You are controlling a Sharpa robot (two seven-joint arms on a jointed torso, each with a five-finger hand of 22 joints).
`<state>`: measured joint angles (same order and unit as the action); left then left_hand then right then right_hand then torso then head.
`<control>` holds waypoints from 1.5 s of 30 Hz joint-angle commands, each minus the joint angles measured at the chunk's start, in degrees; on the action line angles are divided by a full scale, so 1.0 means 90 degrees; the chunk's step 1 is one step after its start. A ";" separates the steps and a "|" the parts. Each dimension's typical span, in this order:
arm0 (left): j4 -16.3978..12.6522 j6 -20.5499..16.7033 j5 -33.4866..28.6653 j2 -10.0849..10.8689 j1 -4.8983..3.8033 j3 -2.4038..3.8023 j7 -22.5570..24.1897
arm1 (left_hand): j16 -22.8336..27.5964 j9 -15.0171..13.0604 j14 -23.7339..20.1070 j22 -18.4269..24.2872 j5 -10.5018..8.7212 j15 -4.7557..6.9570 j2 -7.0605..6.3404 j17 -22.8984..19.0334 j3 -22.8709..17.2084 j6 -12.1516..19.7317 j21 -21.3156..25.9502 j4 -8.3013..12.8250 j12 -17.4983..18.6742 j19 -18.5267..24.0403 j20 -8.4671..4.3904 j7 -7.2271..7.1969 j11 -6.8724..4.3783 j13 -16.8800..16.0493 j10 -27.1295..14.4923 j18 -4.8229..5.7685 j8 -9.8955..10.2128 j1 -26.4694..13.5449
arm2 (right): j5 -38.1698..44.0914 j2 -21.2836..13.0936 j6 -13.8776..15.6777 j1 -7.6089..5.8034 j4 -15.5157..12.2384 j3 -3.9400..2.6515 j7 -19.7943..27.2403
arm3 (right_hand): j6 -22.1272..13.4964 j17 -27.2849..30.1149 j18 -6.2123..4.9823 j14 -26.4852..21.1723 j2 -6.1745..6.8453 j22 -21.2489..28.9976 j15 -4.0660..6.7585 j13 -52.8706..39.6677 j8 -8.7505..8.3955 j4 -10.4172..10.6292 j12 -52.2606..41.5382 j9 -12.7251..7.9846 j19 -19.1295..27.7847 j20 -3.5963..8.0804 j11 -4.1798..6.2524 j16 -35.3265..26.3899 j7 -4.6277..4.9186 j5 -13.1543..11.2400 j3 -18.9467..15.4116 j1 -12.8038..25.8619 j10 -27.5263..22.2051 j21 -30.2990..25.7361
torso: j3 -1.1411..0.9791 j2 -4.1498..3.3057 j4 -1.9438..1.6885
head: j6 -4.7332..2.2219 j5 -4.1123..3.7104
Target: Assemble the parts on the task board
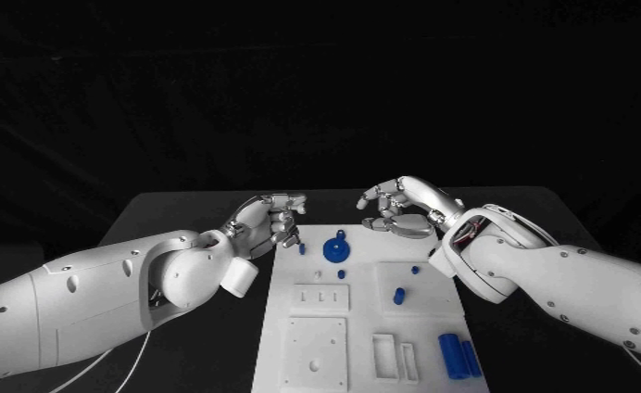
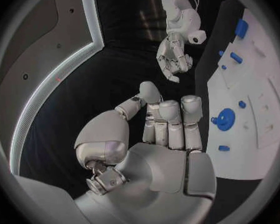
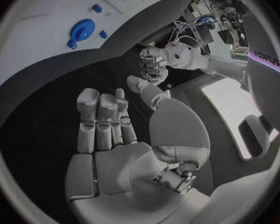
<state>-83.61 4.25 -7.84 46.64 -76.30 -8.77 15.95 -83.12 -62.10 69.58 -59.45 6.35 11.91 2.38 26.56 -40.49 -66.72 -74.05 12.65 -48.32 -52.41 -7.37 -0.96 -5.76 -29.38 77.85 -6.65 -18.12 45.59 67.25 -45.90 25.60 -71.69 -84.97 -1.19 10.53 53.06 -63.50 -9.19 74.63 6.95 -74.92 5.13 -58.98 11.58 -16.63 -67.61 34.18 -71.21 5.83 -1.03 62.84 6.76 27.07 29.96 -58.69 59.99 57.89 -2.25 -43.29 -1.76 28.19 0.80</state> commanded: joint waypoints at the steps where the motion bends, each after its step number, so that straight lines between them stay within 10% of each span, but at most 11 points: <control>1: 0.0052 -0.0376 0.0233 0.0009 -0.0002 0.0001 0.0019 | 0.0044 0.0005 0.0041 0.0012 -0.0088 0.0054 0.0000 -0.0016 0.0007 -0.0240 0.0033 -0.0036 0.0042 -0.0023 -0.0836 0.0077 -0.0067 0.0021 -0.0085 0.0013 0.0043 0.0077 | 0.0365 -0.0043 -0.0129 0.0000 0.0063 -0.0005 -0.0106 | -0.0083 -0.0010 -0.0646 -0.0023 0.0011 -0.0029 -0.0007 0.0004 -0.0006 -0.0005 -0.0004 -0.0008 0.0023 -0.0014 -0.0022 -0.0022 0.0107 -0.0036 0.0040 -0.0076 -0.0043 -0.0033 | 0.0008 0.0001 0.0001 | 0.0080 -0.0164; 12: 0.0090 -0.0602 0.0387 0.0015 -0.0003 -0.0004 0.0013 | 0.0520 0.0660 -0.0327 0.0134 -0.0356 -0.0401 -0.0302 -0.0246 -0.0113 0.0695 0.0372 0.0340 0.0859 0.0331 -0.0699 0.0559 0.0403 0.0426 -0.0865 0.0173 0.0918 0.0673 | 0.0232 -0.0404 -0.0471 -0.0001 -0.0014 -0.0005 -0.0226 | -0.0072 -0.0017 -0.0646 -0.0023 0.0026 -0.0044 -0.0007 0.0004 0.0002 -0.0012 -0.0015 -0.0007 0.0030 -0.0021 -0.0021 -0.0018 0.0106 -0.0114 0.0031 -0.0161 -0.0042 -0.0026 | -0.0001 -0.0002 0.0012 | 0.0211 -0.0349; 30: 0.0067 -0.0604 0.1048 0.0019 -0.0009 -0.0006 -0.0114 | 0.1598 0.1339 -0.1057 0.0404 -0.0353 -0.0843 -0.0702 -0.0687 0.0001 0.1006 0.1112 0.0397 0.1872 0.1031 -0.0289 0.0881 0.0816 0.0891 -0.1366 0.0405 0.1281 0.1155 | -0.0305 -0.1392 -0.0761 -0.0007 0.0500 0.0020 -0.0610 | -0.0078 -0.0021 -0.0646 -0.0072 0.0117 -0.0061 -0.0014 0.0018 0.0008 -0.0012 -0.0007 -0.0009 0.0093 -0.0060 -0.0029 -0.0045 0.0111 -0.0276 -0.0270 -0.0065 -0.0083 -0.0052 | 0.0000 0.0001 0.0026 | 0.0284 -0.0888; 45: 0.0102 -0.0581 0.1190 -0.0013 -0.0008 -0.0010 -0.0193 | 0.2359 0.1654 -0.1251 0.0548 -0.0295 -0.1104 -0.0913 -0.0913 0.0042 0.1091 0.1523 0.0428 0.2524 0.1300 -0.0028 0.0944 0.0982 0.1124 -0.1328 0.0457 0.1309 0.1555 | 0.1227 -0.1898 -0.1157 -0.0002 0.0320 0.0568 -0.0888 | 0.0057 -0.0016 -0.0646 -0.0100 0.0237 -0.0053 0.0027 0.0047 0.0088 -0.0015 0.0004 0.0018 0.0140 -0.0082 0.0017 -0.0079 0.0062 -0.0739 -0.0436 -0.0487 -0.0101 -0.0114 | -0.0039 0.0020 0.0071 | 0.0345 -0.1180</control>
<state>-82.70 -1.06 1.83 46.68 -76.35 -8.87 14.21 -62.11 -47.26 58.38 -54.58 3.50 2.37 -5.92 18.38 -40.44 -57.03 -60.55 16.40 -25.79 -41.04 -4.21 7.19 2.97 -19.33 65.50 -3.07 -6.44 59.16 72.44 -62.64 17.20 -71.70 -81.88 3.89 4.07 52.85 -63.61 -9.19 73.96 9.06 -74.95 5.30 -58.64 12.20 -16.70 -67.42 34.28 -70.29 5.32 -1.02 62.29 7.00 20.64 26.38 -62.61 59.17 57.09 -2.51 -43.15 -1.24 31.14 -9.54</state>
